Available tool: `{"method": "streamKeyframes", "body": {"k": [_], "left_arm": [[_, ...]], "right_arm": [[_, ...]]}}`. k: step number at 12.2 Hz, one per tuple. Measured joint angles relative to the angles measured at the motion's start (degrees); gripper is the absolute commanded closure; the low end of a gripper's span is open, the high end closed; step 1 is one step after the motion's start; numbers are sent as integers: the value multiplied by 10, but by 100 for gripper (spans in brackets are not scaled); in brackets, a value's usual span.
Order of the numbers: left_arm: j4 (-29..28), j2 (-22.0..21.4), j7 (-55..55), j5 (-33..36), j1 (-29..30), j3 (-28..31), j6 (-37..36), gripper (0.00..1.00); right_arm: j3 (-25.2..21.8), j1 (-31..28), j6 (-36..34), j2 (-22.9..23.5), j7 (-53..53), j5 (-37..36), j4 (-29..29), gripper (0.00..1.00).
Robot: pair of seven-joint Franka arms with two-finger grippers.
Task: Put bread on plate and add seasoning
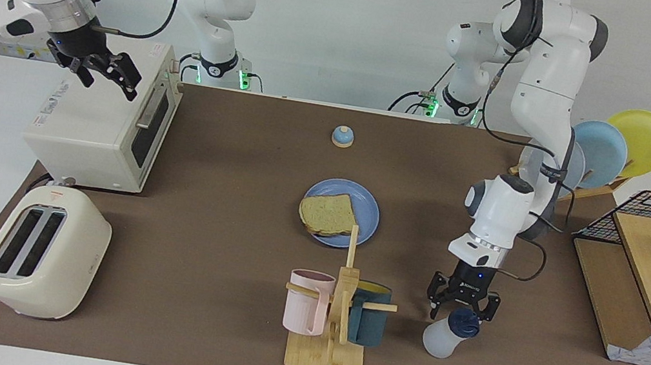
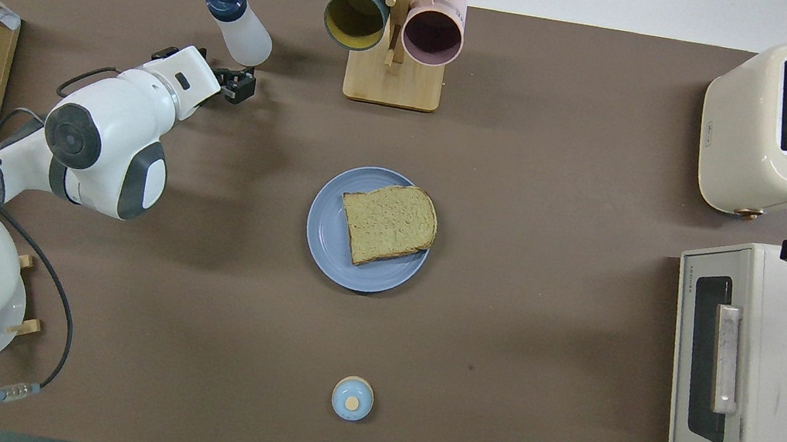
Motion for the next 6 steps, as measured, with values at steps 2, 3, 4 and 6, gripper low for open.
{"method": "streamKeyframes", "body": {"k": [2,3,4,6], "left_arm": [[-50,-72,0,0,1,-1,-45,5],[-65,-110,0,0,1,-4,-91,5],[-72,-145,-1,0,0,-7,-149,5],[-73,-214,-8,-18,-9,-15,-273,5]], "right_arm": [[0,0,0,0,0,0,0,0],[0,0,0,0,0,0,0,0],[0,0,0,0,0,0,0,0],[0,0,0,0,0,0,0,0]]}}
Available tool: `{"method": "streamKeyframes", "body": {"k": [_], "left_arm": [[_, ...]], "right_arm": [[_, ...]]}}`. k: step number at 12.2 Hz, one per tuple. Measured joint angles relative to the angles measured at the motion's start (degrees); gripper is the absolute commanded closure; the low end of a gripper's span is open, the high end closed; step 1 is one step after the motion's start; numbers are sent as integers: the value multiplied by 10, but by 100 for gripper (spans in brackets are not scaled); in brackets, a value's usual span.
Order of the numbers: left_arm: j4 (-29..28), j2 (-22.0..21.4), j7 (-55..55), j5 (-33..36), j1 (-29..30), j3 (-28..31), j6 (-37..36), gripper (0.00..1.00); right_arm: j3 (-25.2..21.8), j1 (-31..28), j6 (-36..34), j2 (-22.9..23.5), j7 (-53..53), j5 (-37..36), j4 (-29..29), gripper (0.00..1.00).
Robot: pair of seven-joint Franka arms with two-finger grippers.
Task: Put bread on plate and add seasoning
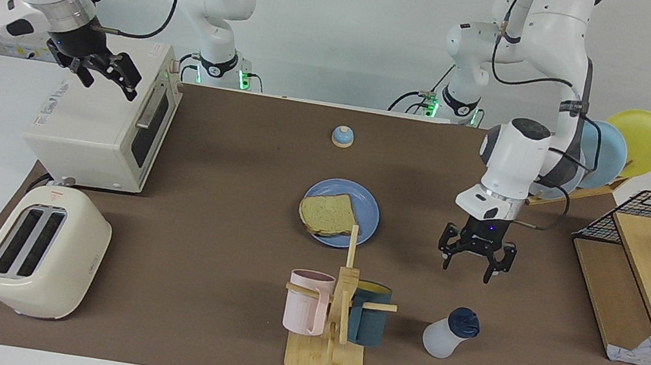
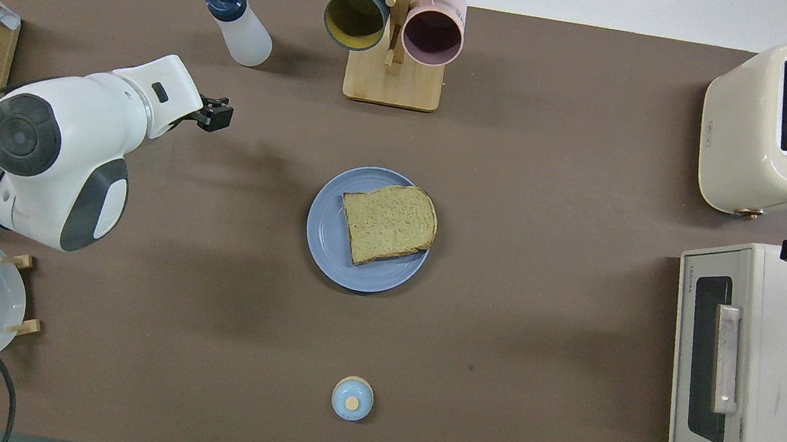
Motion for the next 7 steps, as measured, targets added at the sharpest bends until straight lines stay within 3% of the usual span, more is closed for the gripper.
{"method": "streamKeyframes", "body": {"k": [3,4,6,7], "left_arm": [[31,-95,-2,-64,-11,-2,-212,5],[74,-118,-2,-75,-11,0,-311,0],[187,-139,8,-84,-8,8,-498,0],[227,-141,18,-84,1,14,-558,0]], "right_arm": [[0,0,0,0,0,0,0,0],[0,0,0,0,0,0,0,0],[0,0,0,0,0,0,0,0],[0,0,0,0,0,0,0,0]]}}
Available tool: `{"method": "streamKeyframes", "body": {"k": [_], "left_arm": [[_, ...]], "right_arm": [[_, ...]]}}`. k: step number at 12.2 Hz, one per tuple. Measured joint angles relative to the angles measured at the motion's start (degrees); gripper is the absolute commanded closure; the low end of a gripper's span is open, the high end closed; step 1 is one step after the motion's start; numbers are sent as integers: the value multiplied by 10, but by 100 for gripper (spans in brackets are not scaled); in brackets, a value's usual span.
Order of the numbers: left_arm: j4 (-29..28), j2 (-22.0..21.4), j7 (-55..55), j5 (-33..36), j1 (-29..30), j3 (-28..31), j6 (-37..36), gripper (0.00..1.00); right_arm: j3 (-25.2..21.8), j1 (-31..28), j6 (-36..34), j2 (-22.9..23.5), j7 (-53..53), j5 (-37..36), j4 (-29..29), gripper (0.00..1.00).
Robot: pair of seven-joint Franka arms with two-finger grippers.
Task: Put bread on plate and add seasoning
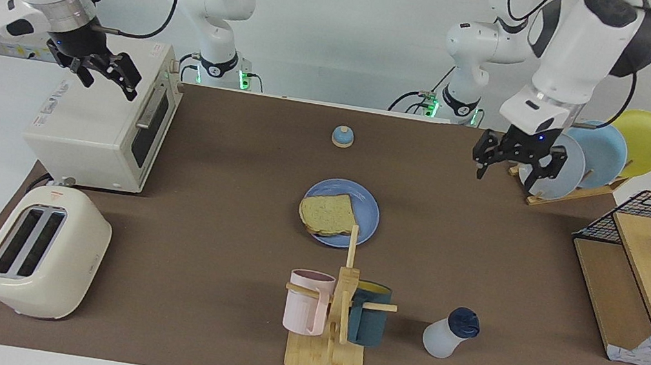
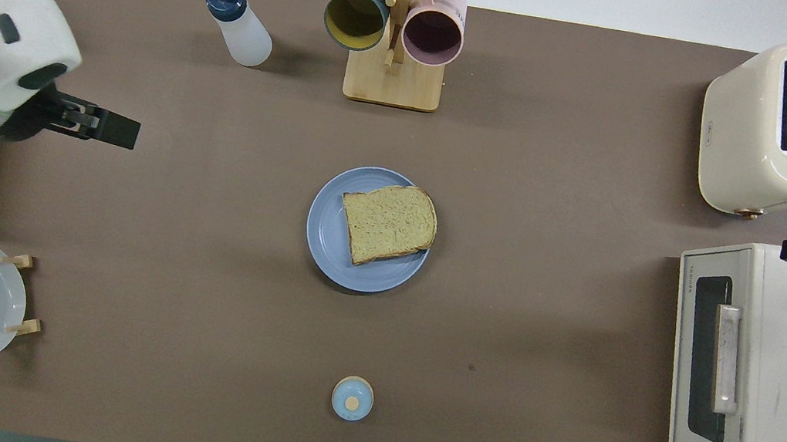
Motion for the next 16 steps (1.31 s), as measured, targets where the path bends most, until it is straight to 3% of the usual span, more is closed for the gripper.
{"method": "streamKeyframes", "body": {"k": [2,9,11,13,16], "left_arm": [[35,-2,20,-1,29,3,-50,0],[35,-31,23,-1,35,35,-58,0],[43,-30,23,-1,10,69,-88,0],[82,-19,24,-1,-46,143,-131,0],[81,9,28,-1,-71,163,-122,0]], "right_arm": [[0,0,0,0,0,0,0,0],[0,0,0,0,0,0,0,0],[0,0,0,0,0,0,0,0],[0,0,0,0,0,0,0,0],[0,0,0,0,0,0,0,0]]}}
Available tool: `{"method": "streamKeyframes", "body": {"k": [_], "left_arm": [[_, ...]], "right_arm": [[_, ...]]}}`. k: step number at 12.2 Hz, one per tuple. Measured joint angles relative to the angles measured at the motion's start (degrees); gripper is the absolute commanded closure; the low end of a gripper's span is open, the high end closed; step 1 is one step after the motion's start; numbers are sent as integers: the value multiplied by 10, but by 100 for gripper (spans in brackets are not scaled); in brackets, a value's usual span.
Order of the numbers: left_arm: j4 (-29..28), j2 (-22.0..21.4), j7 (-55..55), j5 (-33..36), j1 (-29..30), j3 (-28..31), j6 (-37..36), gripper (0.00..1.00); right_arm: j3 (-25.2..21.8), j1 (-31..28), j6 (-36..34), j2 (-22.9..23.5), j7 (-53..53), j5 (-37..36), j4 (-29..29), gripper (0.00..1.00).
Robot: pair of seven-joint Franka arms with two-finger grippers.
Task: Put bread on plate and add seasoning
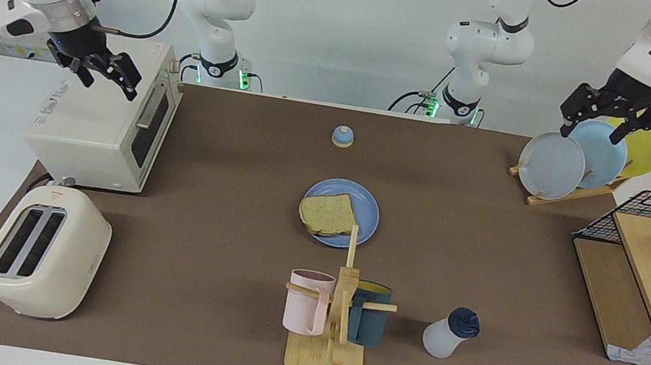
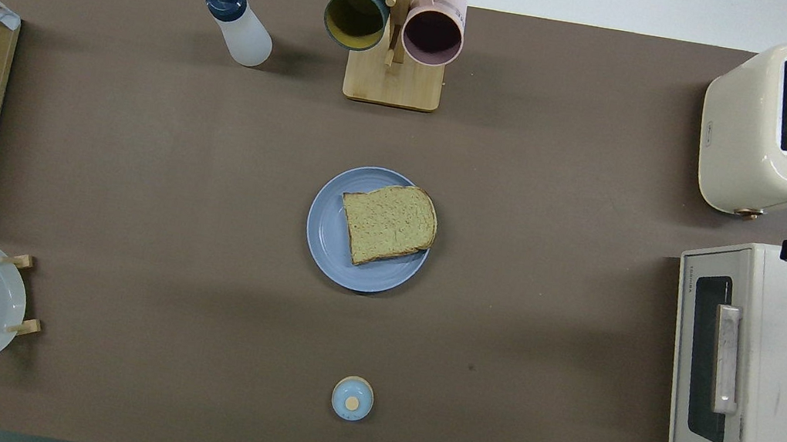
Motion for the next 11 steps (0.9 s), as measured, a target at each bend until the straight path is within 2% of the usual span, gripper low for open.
{"method": "streamKeyframes", "body": {"k": [2,4,8,11], "left_arm": [[-31,16,0,-1,-8,-1,48,0],[-49,16,0,-1,-8,-1,61,0],[-12,11,1,-6,-7,-1,13,0],[-6,8,2,-10,-8,-5,11,0]], "right_arm": [[0,0,0,0,0,0,0,0],[0,0,0,0,0,0,0,0],[0,0,0,0,0,0,0,0],[0,0,0,0,0,0,0,0]]}}
